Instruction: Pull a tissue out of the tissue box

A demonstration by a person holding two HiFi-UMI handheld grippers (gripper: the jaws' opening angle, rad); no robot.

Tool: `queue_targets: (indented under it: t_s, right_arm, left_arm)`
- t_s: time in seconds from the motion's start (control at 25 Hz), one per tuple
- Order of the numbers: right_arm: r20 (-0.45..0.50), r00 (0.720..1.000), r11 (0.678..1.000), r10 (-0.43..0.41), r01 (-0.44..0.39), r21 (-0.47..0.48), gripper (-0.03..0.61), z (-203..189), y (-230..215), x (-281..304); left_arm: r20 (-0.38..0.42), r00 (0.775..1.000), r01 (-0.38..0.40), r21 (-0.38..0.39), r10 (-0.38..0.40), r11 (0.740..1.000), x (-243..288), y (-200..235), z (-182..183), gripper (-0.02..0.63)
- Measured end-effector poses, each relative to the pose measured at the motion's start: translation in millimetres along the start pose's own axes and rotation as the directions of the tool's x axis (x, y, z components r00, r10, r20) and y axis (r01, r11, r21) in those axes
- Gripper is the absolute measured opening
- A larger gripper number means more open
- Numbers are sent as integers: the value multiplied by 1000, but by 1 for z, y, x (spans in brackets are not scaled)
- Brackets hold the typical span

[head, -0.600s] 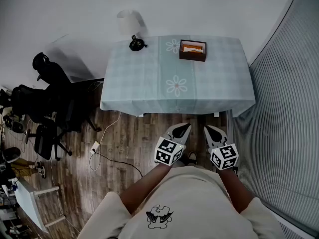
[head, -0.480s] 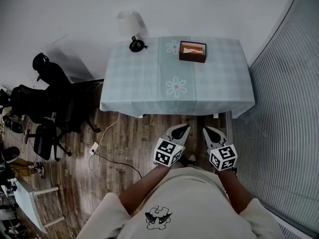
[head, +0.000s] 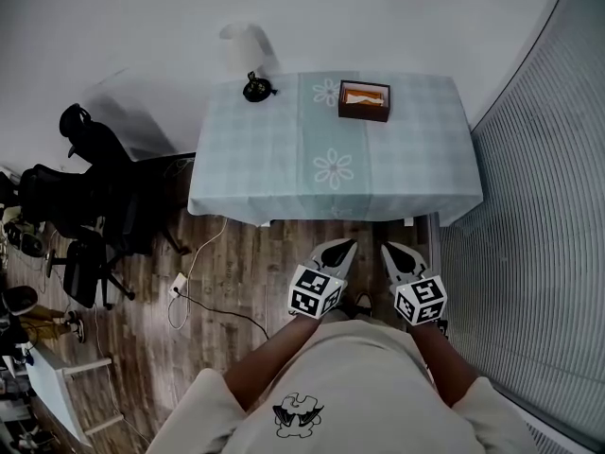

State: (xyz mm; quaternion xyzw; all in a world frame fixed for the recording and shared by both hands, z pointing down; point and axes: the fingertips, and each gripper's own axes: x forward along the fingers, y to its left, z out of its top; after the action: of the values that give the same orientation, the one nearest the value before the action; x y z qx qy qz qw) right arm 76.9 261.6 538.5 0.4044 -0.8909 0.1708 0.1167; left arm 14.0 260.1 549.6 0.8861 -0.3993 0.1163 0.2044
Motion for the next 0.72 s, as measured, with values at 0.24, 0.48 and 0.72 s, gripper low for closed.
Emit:
queue_targets:
  t_s: [0.24, 0.48, 0.72]
  right_arm:
    - [-1, 1000, 999, 3, -3, 36, 11, 2, 3, 18]
    - [-14, 1000, 999, -26, 26, 18, 11, 1, 3, 42]
    - [-27, 998, 999, -48, 49, 20, 11, 8, -18, 65]
  left_arm:
    - [0, 1000, -4, -7, 4, 1000, -5, 17, 1, 6]
    - [3, 1000, 2, -3, -2, 1000, -3, 42, 3, 6]
    - [5, 1000, -1, -9, 1, 1000, 10, 66, 12, 6]
